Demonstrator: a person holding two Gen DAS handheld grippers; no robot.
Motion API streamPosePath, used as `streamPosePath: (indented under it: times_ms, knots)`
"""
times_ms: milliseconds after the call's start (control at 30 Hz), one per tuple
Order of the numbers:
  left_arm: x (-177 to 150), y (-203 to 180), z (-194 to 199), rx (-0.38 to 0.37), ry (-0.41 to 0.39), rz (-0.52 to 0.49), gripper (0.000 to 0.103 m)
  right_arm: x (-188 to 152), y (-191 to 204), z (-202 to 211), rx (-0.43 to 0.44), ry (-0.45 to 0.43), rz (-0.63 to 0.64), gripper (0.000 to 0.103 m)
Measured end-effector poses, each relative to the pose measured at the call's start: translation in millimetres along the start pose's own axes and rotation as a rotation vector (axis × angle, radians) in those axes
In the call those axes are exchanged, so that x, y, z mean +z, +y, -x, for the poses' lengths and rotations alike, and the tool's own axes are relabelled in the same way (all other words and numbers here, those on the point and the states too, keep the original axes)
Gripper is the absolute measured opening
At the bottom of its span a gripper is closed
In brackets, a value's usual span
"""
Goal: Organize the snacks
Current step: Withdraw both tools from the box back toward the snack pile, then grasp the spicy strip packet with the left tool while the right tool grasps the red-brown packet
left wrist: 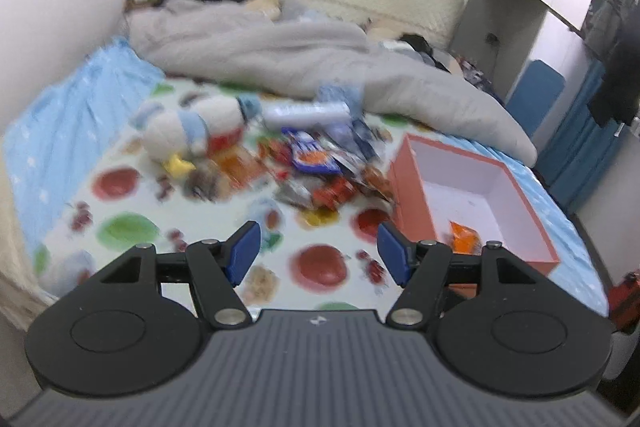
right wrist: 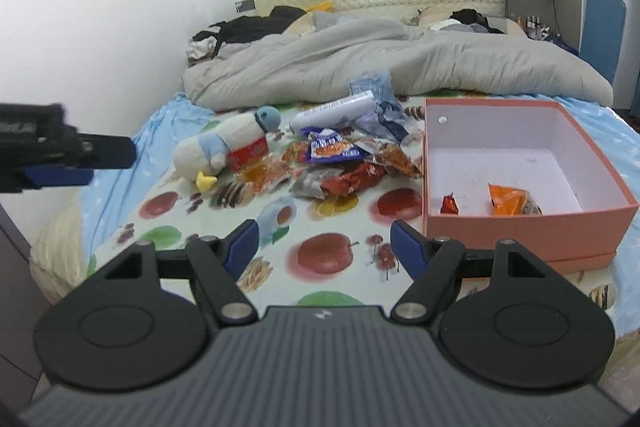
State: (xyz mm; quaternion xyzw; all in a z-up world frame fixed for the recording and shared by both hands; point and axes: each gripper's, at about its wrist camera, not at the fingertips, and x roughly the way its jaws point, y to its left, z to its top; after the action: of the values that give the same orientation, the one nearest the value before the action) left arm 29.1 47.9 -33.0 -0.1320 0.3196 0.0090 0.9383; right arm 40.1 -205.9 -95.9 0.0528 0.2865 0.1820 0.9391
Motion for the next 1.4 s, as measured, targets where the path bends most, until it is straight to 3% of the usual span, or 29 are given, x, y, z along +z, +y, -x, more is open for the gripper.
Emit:
streamPosePath:
  times_ms: [233, 767, 1400]
  knots:
    - [3, -10, -34, -0.017, 0.036, -0.048, 0.07, -4, -5, -21, -0.017, 0.042, -0.015, 0.074]
    - [22, 49, -120, 0.049, 0.114, -0.012, 0.07, 6, 5, -93, -0.009, 0.088, 0.024, 0.074]
    - [46, 89, -265, 0.1, 0.219, -0.059, 0.07, 24, 4, -197, -0.001, 0.141, 0.07, 0.073]
